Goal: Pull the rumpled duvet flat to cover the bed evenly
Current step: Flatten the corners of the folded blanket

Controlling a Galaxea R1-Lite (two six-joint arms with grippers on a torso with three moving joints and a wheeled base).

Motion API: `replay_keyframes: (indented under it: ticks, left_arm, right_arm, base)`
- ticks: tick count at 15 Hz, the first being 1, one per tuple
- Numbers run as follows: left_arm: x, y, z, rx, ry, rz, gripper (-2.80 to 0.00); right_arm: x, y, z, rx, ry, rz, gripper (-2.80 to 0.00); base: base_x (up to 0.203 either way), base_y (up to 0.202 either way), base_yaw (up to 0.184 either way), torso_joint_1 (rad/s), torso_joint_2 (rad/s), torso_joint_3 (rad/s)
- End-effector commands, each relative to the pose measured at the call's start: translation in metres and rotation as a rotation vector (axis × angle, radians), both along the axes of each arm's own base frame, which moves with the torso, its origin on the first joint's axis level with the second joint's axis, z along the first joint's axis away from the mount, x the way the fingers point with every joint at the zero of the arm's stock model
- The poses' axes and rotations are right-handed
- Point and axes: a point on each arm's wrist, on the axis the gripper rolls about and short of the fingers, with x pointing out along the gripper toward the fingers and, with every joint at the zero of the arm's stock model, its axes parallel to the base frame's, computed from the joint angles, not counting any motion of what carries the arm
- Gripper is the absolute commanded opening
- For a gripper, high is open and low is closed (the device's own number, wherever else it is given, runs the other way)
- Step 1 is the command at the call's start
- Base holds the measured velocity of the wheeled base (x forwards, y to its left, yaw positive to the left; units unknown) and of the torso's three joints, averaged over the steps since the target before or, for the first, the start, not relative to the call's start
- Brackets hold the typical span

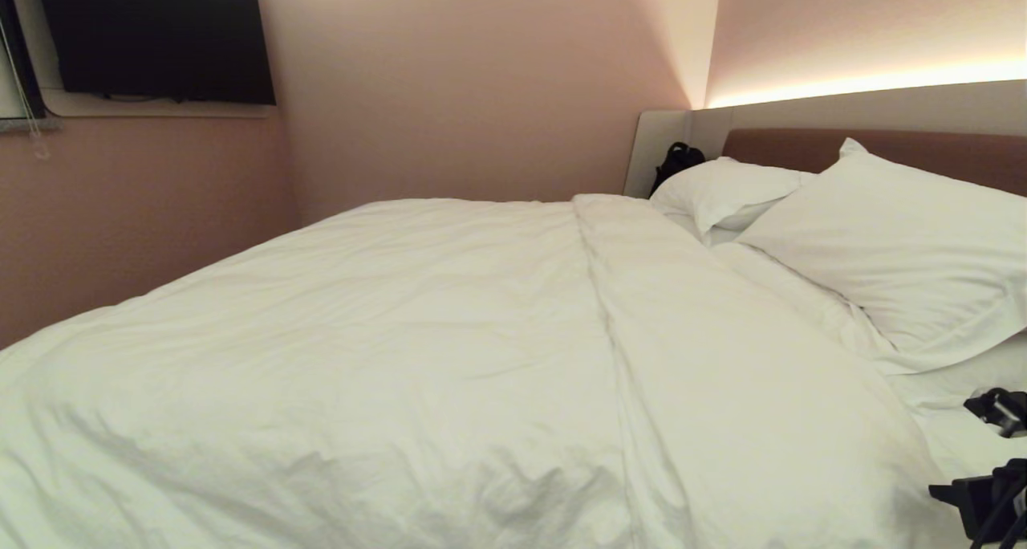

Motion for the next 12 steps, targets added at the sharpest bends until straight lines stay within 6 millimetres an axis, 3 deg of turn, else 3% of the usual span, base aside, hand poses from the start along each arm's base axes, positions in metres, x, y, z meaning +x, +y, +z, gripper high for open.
replay_keyframes:
  ticks: [1, 12]
  left_arm:
    - [0.0, 0.0, 0.0, 0.0, 0.0, 0.0, -2.8]
    - [0.0, 0.0, 0.0, 0.0, 0.0, 0.0, -2.8]
  right_arm:
    - [0.002, 0.003, -0.001, 0.039, -0.017, 0.051, -2.8]
    - [0.001, 0.007, -0.04, 0.114, 0.149, 0.15, -2.8]
  base:
    - [0.0, 0.0, 0.0, 0.0, 0.0, 0.0]
    - [0.0, 0.0, 0.0, 0.0, 0.0, 0.0]
